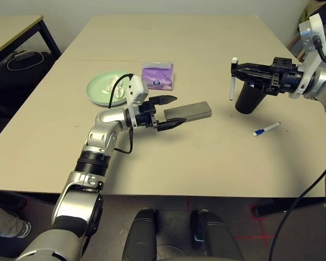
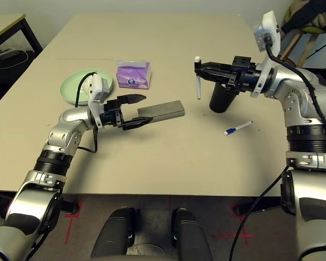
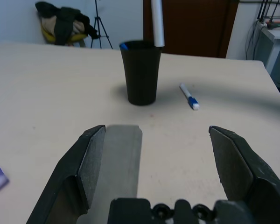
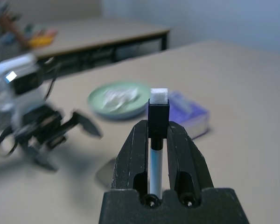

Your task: Organize and tidy the items on the table.

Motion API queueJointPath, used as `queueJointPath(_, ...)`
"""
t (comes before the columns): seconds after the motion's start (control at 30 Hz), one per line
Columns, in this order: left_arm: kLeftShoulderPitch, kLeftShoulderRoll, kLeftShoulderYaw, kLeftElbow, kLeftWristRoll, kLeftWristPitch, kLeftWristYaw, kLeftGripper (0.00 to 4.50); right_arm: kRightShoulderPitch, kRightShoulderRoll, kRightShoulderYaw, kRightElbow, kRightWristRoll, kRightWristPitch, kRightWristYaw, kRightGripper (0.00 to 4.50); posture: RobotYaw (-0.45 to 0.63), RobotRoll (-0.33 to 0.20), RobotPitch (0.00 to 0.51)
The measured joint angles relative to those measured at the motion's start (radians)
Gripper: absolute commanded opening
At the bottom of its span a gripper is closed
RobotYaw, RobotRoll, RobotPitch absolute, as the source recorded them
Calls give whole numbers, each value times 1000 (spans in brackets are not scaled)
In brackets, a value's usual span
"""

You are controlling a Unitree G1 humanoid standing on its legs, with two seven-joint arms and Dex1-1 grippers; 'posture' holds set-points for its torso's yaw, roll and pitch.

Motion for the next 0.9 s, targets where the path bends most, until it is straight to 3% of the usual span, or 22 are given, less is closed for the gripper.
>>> queueJointPath(0.37, 0, 2, 2, 8, 1, -16, -6, 4500, -93, 35, -71, 153, -62, -164, -296, 399, 129, 0, 73)
queueJointPath(0.6, 2, 5, 2, 8, 1, -17, -7, 4500, -101, 34, -50, 190, -161, -138, -462, 399, 129, 0, 73)
queueJointPath(0.9, 2, 9, -1, 8, 3, -32, -17, 4500, -61, 46, -18, 143, -202, -29, -570, 399, 125, 0, 73)
